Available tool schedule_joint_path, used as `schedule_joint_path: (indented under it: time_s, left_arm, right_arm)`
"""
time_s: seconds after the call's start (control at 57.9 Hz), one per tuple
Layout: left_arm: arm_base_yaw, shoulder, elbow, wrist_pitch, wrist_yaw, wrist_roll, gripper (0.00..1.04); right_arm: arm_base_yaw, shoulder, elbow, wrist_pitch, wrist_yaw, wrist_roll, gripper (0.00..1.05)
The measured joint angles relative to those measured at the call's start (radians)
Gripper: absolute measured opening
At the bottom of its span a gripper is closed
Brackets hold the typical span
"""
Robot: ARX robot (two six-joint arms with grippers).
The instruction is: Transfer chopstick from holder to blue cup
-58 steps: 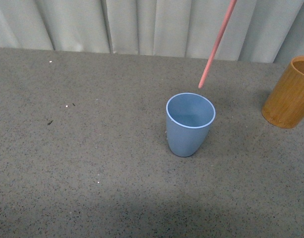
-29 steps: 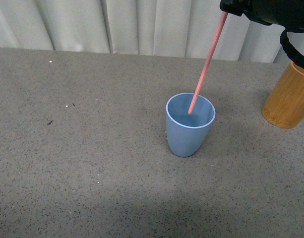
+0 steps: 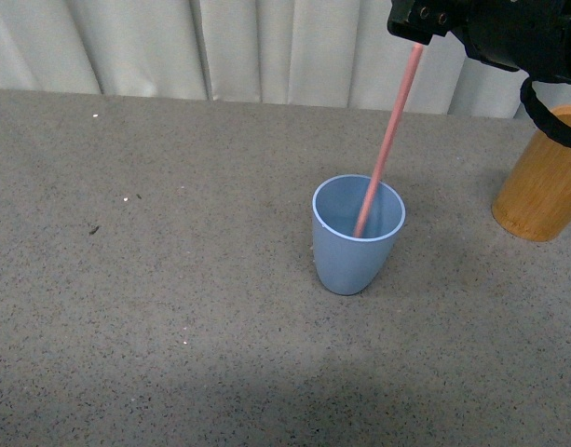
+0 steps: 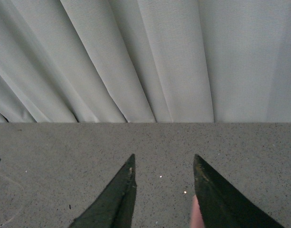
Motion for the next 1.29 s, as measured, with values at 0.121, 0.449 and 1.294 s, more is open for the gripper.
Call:
schedule_joint_path:
  time_s: [0.121,0.449,1.294]
  left_arm:
    - [0.0,0.0,0.0,0.0,0.0,0.0,0.98]
    - [0.0,0.0,0.0,0.0,-0.001,0.0,0.98]
    - [0.0,-0.001,0.0,0.0,0.0,0.0,0.98]
  right_arm:
    - [-0.018,-0.043,-0.042,0.018,0.003,0.003,0.61]
    - [-0.263,-0.48,-0.486,0.157,0.041,-0.208,0.72]
    - [-0.404,-1.75,-0.735,-0.863,-0.052,-0.332,0.01]
